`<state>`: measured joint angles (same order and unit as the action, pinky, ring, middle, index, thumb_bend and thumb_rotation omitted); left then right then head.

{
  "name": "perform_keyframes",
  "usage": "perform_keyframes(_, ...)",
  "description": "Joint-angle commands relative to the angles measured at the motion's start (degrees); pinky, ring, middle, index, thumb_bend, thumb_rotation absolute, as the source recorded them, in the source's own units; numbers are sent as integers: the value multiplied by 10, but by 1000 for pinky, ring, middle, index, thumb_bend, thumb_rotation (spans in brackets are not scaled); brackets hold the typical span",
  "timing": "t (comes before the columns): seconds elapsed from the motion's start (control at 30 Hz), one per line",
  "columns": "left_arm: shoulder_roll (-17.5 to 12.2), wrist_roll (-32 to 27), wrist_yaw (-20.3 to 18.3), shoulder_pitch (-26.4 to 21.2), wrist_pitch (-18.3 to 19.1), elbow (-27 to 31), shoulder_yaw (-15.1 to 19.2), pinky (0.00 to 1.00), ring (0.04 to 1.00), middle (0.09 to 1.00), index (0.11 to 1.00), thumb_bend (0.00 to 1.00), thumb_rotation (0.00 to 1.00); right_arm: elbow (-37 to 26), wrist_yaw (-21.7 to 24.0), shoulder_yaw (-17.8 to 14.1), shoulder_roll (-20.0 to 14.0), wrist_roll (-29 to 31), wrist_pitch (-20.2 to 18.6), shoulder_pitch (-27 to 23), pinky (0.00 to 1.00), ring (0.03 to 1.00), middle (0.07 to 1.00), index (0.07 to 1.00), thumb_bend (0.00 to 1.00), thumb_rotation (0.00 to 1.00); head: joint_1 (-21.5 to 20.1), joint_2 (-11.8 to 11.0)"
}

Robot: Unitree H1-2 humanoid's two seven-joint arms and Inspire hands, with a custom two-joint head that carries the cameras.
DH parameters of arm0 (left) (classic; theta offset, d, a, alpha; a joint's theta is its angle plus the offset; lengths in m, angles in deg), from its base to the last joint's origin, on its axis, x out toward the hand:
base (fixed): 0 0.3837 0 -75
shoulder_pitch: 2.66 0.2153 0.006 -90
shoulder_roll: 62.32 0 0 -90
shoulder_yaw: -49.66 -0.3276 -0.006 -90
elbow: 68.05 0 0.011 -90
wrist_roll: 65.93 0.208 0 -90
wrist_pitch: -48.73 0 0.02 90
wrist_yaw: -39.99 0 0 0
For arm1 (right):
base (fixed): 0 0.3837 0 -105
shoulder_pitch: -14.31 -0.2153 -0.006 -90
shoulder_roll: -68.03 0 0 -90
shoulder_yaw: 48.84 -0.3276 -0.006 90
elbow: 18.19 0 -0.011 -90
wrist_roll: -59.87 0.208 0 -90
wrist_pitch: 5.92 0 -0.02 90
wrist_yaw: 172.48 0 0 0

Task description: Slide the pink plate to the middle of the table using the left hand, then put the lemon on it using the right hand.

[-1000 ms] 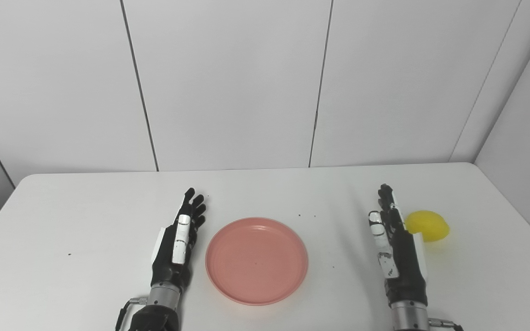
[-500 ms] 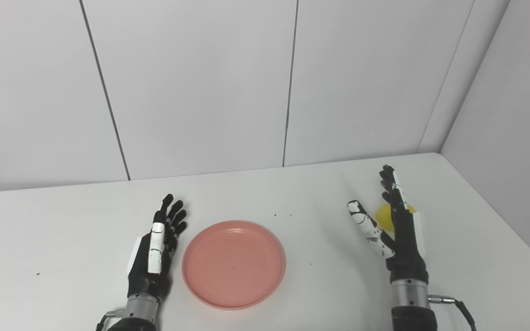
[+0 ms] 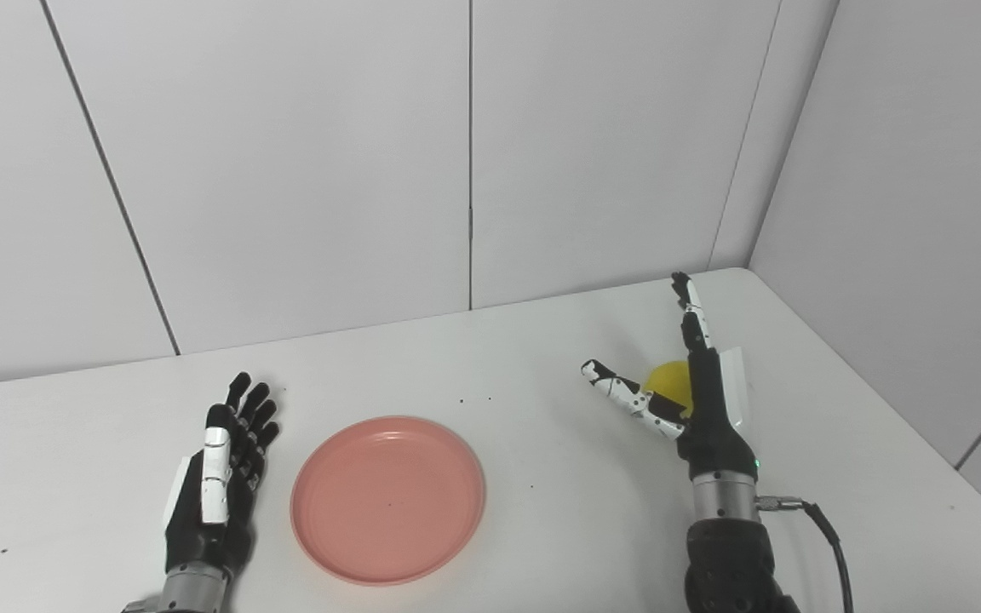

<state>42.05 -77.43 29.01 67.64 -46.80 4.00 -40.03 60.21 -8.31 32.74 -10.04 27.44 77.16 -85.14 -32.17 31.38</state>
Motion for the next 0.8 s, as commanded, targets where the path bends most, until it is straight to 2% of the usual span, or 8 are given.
perform_keyframes(0.0, -9, -10, -13, 4, -10, -14, 6, 991, 985, 982, 991, 648, 1000, -9, -10, -4, -15, -24, -21, -23, 875, 934, 947, 951, 819, 443, 0, 0)
perform_keyframes(0.13, -9, -7, -13, 3, -12, -17, 9, 990, 983, 983, 992, 632, 1000, -7, -6, -3, -28, -38, -46, -31, 866, 928, 945, 954, 819, 431, -3, -2)
perform_keyframes(0.4, -10, -5, -15, 2, -11, -17, 11, 992, 980, 983, 996, 593, 1000, -7, 29, -5, -74, -52, -101, -42, 829, 914, 945, 954, 816, 282, -6, -4)
perform_keyframes(0.63, -12, -8, -17, 1, -7, -18, 14, 998, 982, 983, 993, 599, 1000, 1, 67, -10, -113, -30, -131, -54, 820, 921, 946, 937, 822, 155, -26, -8)
perform_keyframes(0.77, -14, -7, -21, -1, -10, -23, 14, 1000, 986, 986, 995, 602, 1000, 3, 90, -6, -131, -26, -152, -57, 816, 913, 934, 926, 833, 119, -30, -10)
